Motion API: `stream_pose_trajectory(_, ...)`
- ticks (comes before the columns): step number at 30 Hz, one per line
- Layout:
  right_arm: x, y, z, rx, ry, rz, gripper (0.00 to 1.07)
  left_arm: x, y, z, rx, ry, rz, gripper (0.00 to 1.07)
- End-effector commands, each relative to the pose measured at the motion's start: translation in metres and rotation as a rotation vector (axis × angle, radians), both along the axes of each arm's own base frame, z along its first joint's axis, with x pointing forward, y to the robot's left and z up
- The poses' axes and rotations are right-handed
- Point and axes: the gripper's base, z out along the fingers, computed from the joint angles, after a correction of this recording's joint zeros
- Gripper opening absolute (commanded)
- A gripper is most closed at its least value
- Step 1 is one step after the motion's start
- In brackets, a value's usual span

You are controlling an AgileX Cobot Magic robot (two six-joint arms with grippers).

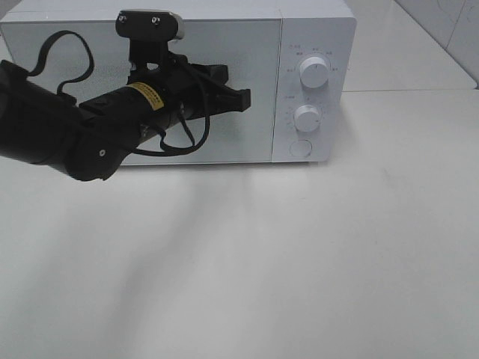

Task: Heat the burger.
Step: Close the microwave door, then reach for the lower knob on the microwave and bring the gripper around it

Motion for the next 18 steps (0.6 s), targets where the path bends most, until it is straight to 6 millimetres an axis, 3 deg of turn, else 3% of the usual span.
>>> stream_pose_trajectory(1, -0.003, 0.000, 0.000, -0.007, -0.029, 0.002, 0.73, -0.024, -0.003, 0.007, 0.052, 0.071, -0.045, 0.03)
stream_pose_trajectory(3, -0.003, 0.000, 0.000, -0.007, -0.029, 0.002, 0.73, -0.027, -0.003, 0.008, 0.074, 0.098, -0.052, 0.07)
stream_pose_trajectory(5, -0.003, 0.000, 0.000, -0.007, -0.029, 0.002, 0.73, -0.038, -0.003, 0.006, 0.166, 0.227, -0.080, 0.31)
stream_pose_trajectory(6, -0.003, 0.000, 0.000, -0.007, -0.029, 0.002, 0.73, -0.038, -0.003, 0.006, 0.166, 0.227, -0.080, 0.31)
stream_pose_trajectory(7, -0.003, 0.000, 0.000, -0.007, -0.029, 0.002, 0.73, -0.045, -0.002, 0.007, 0.211, 0.290, -0.096, 0.58)
stream_pose_trajectory(8, -0.003, 0.000, 0.000, -0.007, -0.029, 0.002, 0.73, -0.050, -0.002, 0.008, 0.239, 0.326, -0.106, 0.73)
stream_pose_trajectory(9, -0.003, 0.000, 0.000, -0.007, -0.029, 0.002, 0.73, -0.050, -0.002, 0.008, 0.239, 0.326, -0.106, 0.73)
stream_pose_trajectory(10, -0.003, 0.000, 0.000, -0.007, -0.029, 0.002, 0.73, -0.057, 0.003, 0.010, 0.289, 0.405, -0.114, 0.94)
stream_pose_trajectory(11, -0.003, 0.000, 0.000, -0.007, -0.029, 0.002, 0.73, -0.057, 0.003, 0.010, 0.289, 0.405, -0.114, 0.94)
stream_pose_trajectory(12, -0.003, 0.000, 0.000, -0.007, -0.029, 0.002, 0.73, -0.066, 0.009, 0.011, 0.356, 0.510, -0.120, 1.02)
stream_pose_trajectory(17, -0.003, 0.000, 0.000, -0.007, -0.029, 0.002, 0.73, -0.083, 0.022, 0.022, 0.454, 0.646, -0.137, 1.00)
stream_pose_trajectory(18, -0.003, 0.000, 0.000, -0.007, -0.029, 0.002, 0.73, -0.090, 0.028, 0.032, 0.474, 0.673, -0.143, 1.00)
